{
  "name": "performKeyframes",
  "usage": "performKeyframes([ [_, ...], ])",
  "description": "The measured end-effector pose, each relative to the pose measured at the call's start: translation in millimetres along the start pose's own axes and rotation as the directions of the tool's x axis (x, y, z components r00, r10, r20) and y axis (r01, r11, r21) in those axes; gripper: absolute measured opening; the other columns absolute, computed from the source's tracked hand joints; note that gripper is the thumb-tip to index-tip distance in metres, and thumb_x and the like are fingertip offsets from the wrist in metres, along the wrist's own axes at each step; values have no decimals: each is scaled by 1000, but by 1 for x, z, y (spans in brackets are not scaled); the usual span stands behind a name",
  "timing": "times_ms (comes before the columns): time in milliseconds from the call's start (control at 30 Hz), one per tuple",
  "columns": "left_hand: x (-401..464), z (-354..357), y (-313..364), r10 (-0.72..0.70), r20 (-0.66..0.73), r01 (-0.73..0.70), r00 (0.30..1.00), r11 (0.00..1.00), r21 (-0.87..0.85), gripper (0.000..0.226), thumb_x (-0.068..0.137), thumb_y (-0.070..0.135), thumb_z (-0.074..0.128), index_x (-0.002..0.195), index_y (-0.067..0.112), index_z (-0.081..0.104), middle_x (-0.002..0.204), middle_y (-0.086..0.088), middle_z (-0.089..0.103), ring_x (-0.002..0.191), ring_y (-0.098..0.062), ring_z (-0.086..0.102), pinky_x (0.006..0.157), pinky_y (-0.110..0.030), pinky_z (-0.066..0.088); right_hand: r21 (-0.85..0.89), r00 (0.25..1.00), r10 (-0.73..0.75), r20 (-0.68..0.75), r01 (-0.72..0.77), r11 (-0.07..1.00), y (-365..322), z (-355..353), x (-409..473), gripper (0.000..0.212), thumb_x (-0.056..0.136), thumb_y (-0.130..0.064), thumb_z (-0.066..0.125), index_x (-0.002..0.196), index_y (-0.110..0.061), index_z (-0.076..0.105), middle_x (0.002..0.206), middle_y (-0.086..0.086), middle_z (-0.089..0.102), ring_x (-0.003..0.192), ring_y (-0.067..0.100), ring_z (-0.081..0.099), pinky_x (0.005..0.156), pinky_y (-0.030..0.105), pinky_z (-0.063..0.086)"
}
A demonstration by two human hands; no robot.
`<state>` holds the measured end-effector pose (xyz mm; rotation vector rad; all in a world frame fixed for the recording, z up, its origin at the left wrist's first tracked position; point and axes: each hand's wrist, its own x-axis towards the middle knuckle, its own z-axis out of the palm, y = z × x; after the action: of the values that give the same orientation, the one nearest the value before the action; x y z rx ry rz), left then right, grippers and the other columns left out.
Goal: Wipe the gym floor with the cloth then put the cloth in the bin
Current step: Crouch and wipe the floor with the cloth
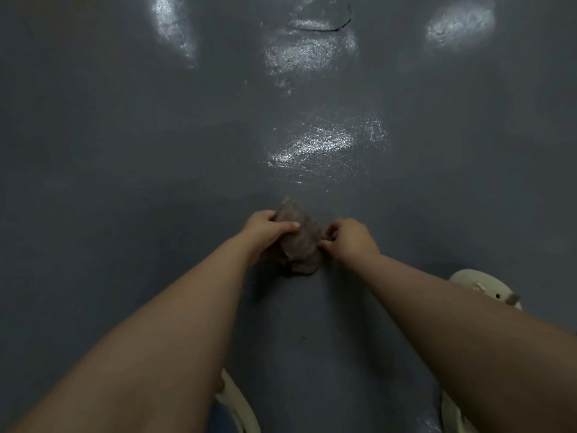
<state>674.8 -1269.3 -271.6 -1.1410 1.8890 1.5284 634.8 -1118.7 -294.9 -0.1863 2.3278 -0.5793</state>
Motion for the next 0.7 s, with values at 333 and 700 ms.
performKeyframes([
  [333,5,-15,6,396,-175,-372,901,915,156,27,84,1,66,111,-1,64,91,-7,63,73,-8,55,73,-14,50,585,961,166,-219,-6,811,-2,-15,3,7,81,-9,60,83,-14,55,75,0,54,72,15,50,69,25,39],
  [700,14,48,7,555,-36,-331,831,546,770,61,100,29,41,152,16,10,158,-12,-10,146,-28,-6,117,-37,2,-95,913,61,-404,-109,989,29,-16,10,45,94,-20,44,138,-14,43,154,11,25,136,32,26,110,41,24],
])
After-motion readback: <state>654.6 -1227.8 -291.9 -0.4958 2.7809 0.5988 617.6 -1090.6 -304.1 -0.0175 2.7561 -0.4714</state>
